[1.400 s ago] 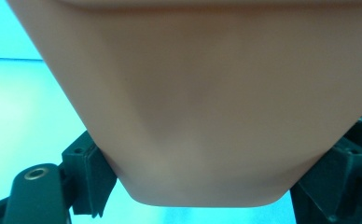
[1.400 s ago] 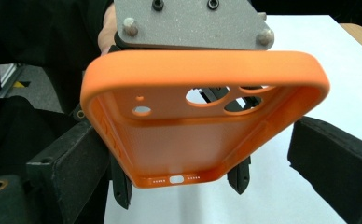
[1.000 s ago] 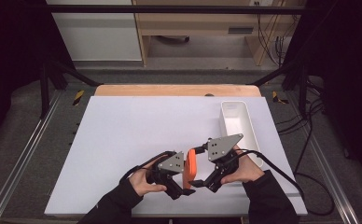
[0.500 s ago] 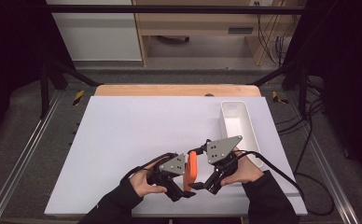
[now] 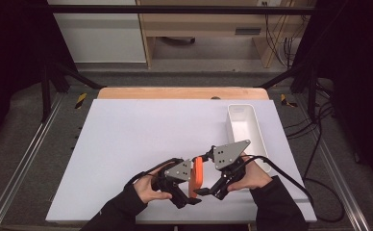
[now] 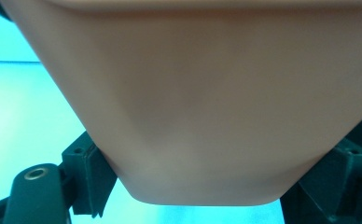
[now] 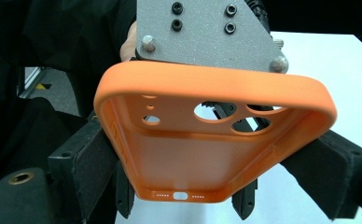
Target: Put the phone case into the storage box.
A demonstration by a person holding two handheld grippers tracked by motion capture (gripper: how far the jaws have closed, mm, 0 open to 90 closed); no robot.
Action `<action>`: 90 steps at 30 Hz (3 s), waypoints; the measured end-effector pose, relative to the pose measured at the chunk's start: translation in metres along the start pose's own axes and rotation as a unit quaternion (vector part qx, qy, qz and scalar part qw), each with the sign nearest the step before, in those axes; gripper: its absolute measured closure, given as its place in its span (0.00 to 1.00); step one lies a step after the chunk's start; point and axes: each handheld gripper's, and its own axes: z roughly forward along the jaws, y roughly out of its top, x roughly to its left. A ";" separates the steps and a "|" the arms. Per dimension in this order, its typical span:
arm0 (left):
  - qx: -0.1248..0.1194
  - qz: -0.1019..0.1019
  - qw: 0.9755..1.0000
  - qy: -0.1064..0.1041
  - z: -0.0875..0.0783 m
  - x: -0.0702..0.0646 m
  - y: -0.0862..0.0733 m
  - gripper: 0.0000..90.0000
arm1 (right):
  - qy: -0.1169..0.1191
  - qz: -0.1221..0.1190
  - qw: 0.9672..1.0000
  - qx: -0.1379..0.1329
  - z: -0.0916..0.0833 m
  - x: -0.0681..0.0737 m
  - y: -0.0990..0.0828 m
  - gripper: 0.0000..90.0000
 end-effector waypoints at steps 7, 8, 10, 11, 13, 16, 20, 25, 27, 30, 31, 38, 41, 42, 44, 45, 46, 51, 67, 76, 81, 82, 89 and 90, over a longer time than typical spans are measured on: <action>-0.001 -0.002 1.000 -0.001 -0.001 0.000 0.000 0.17 | 0.005 0.004 1.000 -0.002 -0.001 -0.001 0.000 0.16; -0.001 -0.002 1.000 -0.001 -0.001 0.000 0.000 0.17 | 0.005 0.003 1.000 -0.001 -0.001 -0.002 0.000 0.16; -0.001 -0.001 1.000 -0.001 -0.001 0.000 0.000 0.17 | 0.005 0.002 1.000 -0.001 -0.001 -0.001 0.000 0.16; 0.000 -0.001 1.000 -0.001 -0.001 0.000 0.000 0.17 | 0.005 0.002 1.000 -0.001 -0.001 -0.001 0.000 0.16; 0.000 -0.002 1.000 0.000 -0.001 0.000 0.000 0.17 | 0.006 0.003 1.000 -0.001 -0.001 -0.002 0.000 0.17; 0.001 -0.004 1.000 0.001 -0.001 0.000 -0.001 0.17 | 0.007 0.004 1.000 0.000 -0.001 -0.002 0.000 0.17; 0.000 -0.007 1.000 0.002 -0.002 -0.001 0.000 0.17 | 0.010 0.008 1.000 0.000 -0.001 -0.003 0.000 0.18; 0.005 -0.009 1.000 0.005 -0.001 -0.002 0.001 0.16 | 0.014 0.011 1.000 0.000 -0.001 -0.003 0.000 0.18; 0.005 -0.010 1.000 0.007 -0.001 -0.003 0.001 0.16 | 0.014 0.012 1.000 0.001 -0.001 -0.003 0.000 0.18; 0.001 -0.010 1.000 0.011 -0.002 -0.004 0.002 0.15 | 0.013 0.013 1.000 0.000 -0.001 -0.003 0.000 0.18; -0.001 -0.012 1.000 0.013 -0.002 -0.004 0.002 0.14 | 0.013 0.012 1.000 0.001 -0.002 -0.004 0.001 0.18; -0.012 -0.022 0.999 0.028 -0.008 -0.004 0.002 0.10 | 0.003 0.015 1.000 0.001 -0.005 -0.004 0.002 0.18; -0.015 -0.027 0.999 0.036 -0.012 -0.004 0.000 0.09 | -0.006 0.015 1.000 0.002 -0.009 -0.005 0.002 0.18; -0.018 -0.030 0.999 0.038 -0.013 -0.003 0.000 0.09 | -0.010 0.016 1.000 0.004 -0.011 -0.006 0.003 0.18; -0.020 -0.034 0.998 0.045 -0.016 -0.002 -0.002 0.09 | -0.018 0.018 1.000 0.004 -0.014 -0.007 0.003 0.18; -0.021 -0.037 0.998 0.048 -0.017 -0.002 -0.003 0.09 | -0.023 0.019 1.000 0.003 -0.016 -0.008 0.003 0.18; -0.023 -0.039 0.998 0.053 -0.019 -0.001 -0.004 0.09 | -0.028 0.020 0.999 0.004 -0.018 -0.009 0.002 0.18; -0.033 -0.056 0.995 0.074 -0.026 0.002 -0.009 0.08 | -0.043 0.033 0.999 0.003 -0.028 -0.012 0.000 0.18; -0.051 -0.118 0.979 0.158 -0.051 0.010 -0.035 0.04 | -0.121 0.048 0.991 -0.001 -0.060 -0.014 -0.001 0.18; -0.073 -0.148 0.966 0.199 -0.071 0.016 -0.056 0.02 | -0.152 0.061 0.987 -0.004 -0.074 -0.016 0.002 0.18; -0.081 -0.166 0.958 0.218 -0.083 0.018 -0.069 0.02 | -0.180 0.077 0.981 -0.011 -0.083 -0.021 0.003 0.18; -0.081 -0.168 0.957 0.223 -0.085 0.018 -0.072 0.02 | -0.186 0.081 0.979 -0.011 -0.085 -0.022 0.003 0.18; -0.085 -0.186 0.946 0.249 -0.100 0.019 -0.089 0.02 | -0.231 0.110 0.966 -0.028 -0.097 -0.029 0.004 0.18; -0.088 -0.190 0.945 0.252 -0.103 0.020 -0.091 0.02 | -0.237 0.114 0.964 -0.031 -0.099 -0.030 0.004 0.18</action>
